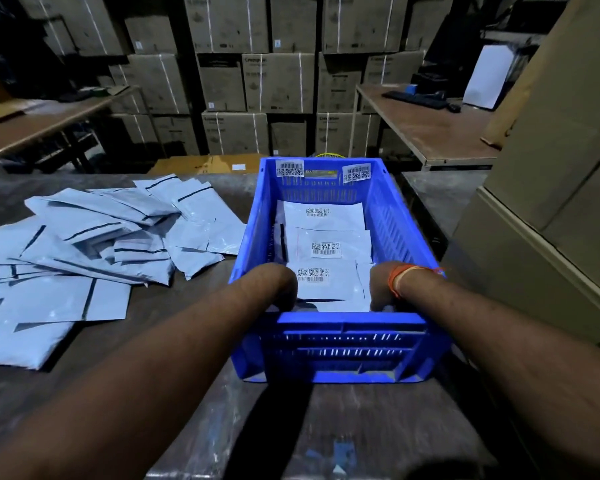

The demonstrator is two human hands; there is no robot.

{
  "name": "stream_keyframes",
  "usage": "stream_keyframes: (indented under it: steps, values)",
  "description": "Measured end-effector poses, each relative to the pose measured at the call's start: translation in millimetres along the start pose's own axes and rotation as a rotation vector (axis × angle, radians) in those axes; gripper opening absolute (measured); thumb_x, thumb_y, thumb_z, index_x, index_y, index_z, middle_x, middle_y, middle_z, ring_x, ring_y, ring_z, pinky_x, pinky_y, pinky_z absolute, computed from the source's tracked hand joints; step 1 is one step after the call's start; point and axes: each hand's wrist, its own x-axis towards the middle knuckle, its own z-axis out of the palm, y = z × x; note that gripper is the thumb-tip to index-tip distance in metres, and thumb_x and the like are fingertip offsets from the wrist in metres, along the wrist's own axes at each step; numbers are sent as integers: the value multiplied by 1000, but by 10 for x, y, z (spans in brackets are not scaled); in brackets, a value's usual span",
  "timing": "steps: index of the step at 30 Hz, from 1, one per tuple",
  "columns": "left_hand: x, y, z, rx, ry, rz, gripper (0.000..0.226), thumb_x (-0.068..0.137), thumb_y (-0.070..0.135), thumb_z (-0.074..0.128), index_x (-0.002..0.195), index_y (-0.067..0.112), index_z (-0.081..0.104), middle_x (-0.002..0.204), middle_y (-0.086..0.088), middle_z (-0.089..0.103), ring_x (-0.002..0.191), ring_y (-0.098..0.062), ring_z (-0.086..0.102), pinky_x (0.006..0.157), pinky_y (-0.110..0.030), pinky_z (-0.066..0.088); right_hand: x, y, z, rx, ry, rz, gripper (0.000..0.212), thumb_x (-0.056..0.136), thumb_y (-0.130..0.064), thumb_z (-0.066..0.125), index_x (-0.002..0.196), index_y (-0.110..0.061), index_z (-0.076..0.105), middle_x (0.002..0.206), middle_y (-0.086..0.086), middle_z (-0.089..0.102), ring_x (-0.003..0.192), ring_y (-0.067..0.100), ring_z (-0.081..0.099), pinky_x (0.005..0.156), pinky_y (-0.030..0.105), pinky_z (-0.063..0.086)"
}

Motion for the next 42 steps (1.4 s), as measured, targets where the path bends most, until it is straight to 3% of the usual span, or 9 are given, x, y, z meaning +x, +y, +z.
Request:
stream_keyframes:
  steps: [2, 6, 8, 15, 20, 25, 32, 38, 42]
  values:
    - [-88, -63, -127, -74, 37, 16, 30, 96, 14, 60, 120, -3, 65, 115, -14, 69, 82, -22, 58, 66, -17, 53, -46, 63, -136, 192, 127, 4, 36, 84, -33, 73, 110, -8, 72, 108, 8, 73, 95, 24, 70, 73, 25, 50]
    - [-318, -299, -406, -487, 477, 9, 21, 87, 24, 71, 107, 18, 78, 96, -3, 77, 89, -20, 70, 82, -29, 57, -177, -7, -552, 812, 275, -9, 17, 87, -17, 71, 98, -4, 74, 82, 13, 74, 62, 22, 73, 50, 26, 55]
    - [-466, -474, -512, -594, 571, 30, 16, 86, 22, 71, 99, 21, 80, 75, 5, 74, 79, -15, 73, 75, -27, 58, -244, -225, -757, 919, 371, -45, 10, 88, -9, 70, 90, -1, 74, 81, 18, 74, 62, 29, 74, 54, 33, 60]
    - [-656, -1482, -370, -723, 587, -29, 12, 88, 12, 70, 96, 16, 79, 70, 1, 72, 66, -14, 75, 71, -38, 64, -176, -1233, -1381, 693, 573, -171, 19, 83, -9, 58, 81, -6, 77, 76, 12, 75, 68, 28, 74, 71, 42, 63]
    - [-712, -2257, -166, -736, 561, -37, 9, 89, 14, 73, 95, 20, 77, 63, 5, 69, 70, -15, 75, 44, -17, 49, 38, -2048, -1604, 780, 540, -202, 22, 88, -9, 54, 86, -2, 74, 75, 13, 75, 60, 24, 74, 60, 35, 62]
    - [-560, -3076, 185, -563, 585, -90, 19, 84, 20, 73, 101, 25, 79, 91, 1, 77, 85, -15, 73, 78, -30, 59, 448, -2959, -1548, 562, 477, -245, 17, 84, -14, 64, 87, -16, 80, 84, 2, 77, 76, 17, 74, 67, 18, 48]
    - [-275, -3819, 944, -486, 442, -117, 27, 82, 19, 72, 107, 25, 79, 107, -1, 76, 102, -19, 68, 82, -25, 51, 1342, -4029, -876, 455, 504, -156, 39, 83, -23, 68, 122, -21, 65, 120, 12, 63, 115, 32, 59, 94, 33, 46]
    - [-157, -4055, 1290, -581, 570, -145, 27, 79, 22, 71, 103, 33, 79, 110, 0, 75, 105, -21, 66, 86, -30, 54, 1705, -4411, -523, 464, 640, -57, 42, 86, -13, 58, 128, -18, 57, 122, 13, 54, 114, 36, 52, 90, 40, 49]
    - [-149, -4116, 1481, -646, 690, -143, 26, 76, 23, 68, 95, 35, 78, 107, 0, 74, 98, -18, 69, 84, -34, 57, 1764, -4347, -581, 466, 752, -40, 31, 80, -2, 55, 108, -10, 66, 104, 18, 62, 97, 39, 60, 74, 39, 50]
